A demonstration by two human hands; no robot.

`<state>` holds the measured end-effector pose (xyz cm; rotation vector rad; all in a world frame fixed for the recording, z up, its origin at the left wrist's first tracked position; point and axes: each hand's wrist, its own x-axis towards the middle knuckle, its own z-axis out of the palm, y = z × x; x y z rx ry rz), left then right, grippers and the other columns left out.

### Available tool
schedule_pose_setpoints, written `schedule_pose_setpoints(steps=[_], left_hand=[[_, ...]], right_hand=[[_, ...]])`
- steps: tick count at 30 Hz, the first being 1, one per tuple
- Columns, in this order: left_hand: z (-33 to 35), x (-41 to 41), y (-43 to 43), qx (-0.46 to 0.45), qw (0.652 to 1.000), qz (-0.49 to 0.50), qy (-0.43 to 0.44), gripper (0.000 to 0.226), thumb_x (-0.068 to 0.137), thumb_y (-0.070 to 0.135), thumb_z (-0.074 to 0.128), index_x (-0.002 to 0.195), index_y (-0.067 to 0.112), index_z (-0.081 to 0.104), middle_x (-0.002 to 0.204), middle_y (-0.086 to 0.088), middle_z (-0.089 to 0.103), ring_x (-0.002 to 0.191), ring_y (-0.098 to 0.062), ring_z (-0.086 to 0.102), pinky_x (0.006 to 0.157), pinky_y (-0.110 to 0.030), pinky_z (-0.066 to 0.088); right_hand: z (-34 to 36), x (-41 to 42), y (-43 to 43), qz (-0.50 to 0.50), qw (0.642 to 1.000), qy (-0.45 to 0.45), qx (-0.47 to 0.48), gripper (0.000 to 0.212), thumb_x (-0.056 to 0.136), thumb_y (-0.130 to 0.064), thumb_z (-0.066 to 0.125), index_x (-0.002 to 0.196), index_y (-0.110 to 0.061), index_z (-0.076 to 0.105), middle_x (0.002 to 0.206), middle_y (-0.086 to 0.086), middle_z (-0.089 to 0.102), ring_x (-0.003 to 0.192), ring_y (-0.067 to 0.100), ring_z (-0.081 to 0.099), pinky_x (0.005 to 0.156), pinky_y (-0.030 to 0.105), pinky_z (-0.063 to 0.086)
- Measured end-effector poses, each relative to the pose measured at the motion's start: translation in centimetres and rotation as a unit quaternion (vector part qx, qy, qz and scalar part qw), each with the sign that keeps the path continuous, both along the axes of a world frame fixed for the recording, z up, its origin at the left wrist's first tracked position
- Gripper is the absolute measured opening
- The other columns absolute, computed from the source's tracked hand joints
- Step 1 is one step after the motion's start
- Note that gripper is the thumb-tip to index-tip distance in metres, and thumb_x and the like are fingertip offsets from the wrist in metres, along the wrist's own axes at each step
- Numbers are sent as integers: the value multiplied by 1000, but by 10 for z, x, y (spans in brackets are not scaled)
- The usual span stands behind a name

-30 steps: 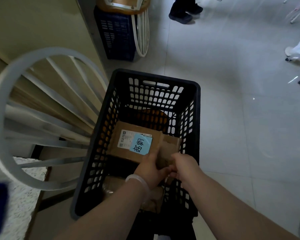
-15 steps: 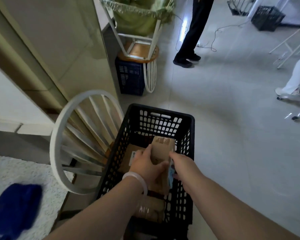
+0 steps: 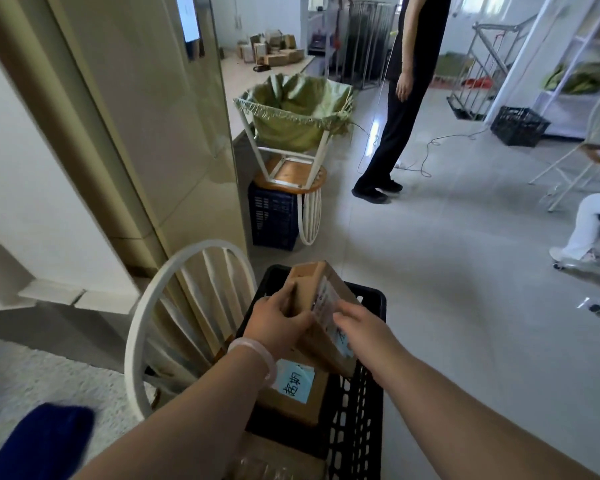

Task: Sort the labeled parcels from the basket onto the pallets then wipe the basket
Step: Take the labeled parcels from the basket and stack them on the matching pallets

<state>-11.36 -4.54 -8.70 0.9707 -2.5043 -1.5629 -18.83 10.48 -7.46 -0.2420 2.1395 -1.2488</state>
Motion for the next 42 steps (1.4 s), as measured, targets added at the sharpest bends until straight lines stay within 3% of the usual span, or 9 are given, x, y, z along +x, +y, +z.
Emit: schedule_pose_setpoints(steps=[5,10,17,23,27,30,32,35,42], left_hand=[[19,-4,-11,40,998,-54,18,61,90,31,68,145,35,43,119,10,54,86,1,58,57,-7,46],[25,-7,-21,53,996,-65,9,56,89,32,68,141,38,48,121,6,60,88,-1,62,62,-10,48],[17,-7,-20,-36,997,-69,5,70,83,43,70,146,40,38,131,4,44,112,-15,54,90,-29,53],[26,-5,-30,91,995,-28,16,61,84,33,73,139,42,48,112,8,63,93,-16,70,84,-37,59],[33,-7,-35,126,991,-28,19,57,84,28,73,135,43,52,113,2,65,88,-16,72,78,-33,60],[33,-7,-32,86,995,-11,51,55,84,30,73,135,37,54,118,1,63,93,-13,67,75,-24,57],[30,-7,-30,40,996,10,82,63,80,39,75,138,36,50,127,0,55,104,-13,60,81,-22,53],[20,-5,-24,32,995,14,92,90,65,57,77,144,47,34,143,0,42,127,-19,47,100,-40,50],[8,12,17,-11,997,-3,83,99,79,34,79,141,64,8,159,15,-18,149,-21,4,109,-38,37]], right_hand=[[5,-17,0,33,989,140,32,55,96,-29,59,147,-29,40,136,-2,53,110,10,53,85,25,45],[3,-30,0,64,971,218,69,70,86,-41,68,148,-36,36,135,-3,53,120,16,54,96,43,52],[7,-25,-5,82,967,236,53,69,92,-37,63,152,-34,30,141,-4,44,124,12,47,95,29,44],[12,-34,0,90,970,219,61,71,91,-38,65,152,-38,27,145,-2,43,127,18,49,98,40,50],[7,-34,8,103,981,152,64,59,93,-39,63,146,-38,36,117,-10,61,103,12,61,73,30,54],[4,-32,11,72,988,133,30,49,91,-38,66,135,-36,47,105,-14,63,93,6,61,72,29,53],[3,-33,13,41,991,126,8,47,88,-40,69,131,-33,49,103,-16,62,92,6,62,76,33,55],[3,-35,16,-13,995,102,-14,43,88,-42,69,124,-29,51,100,-12,64,90,11,65,77,37,58],[-11,-29,17,-74,994,77,-1,50,84,-54,69,123,-26,56,100,-6,69,84,15,69,74,41,61]])
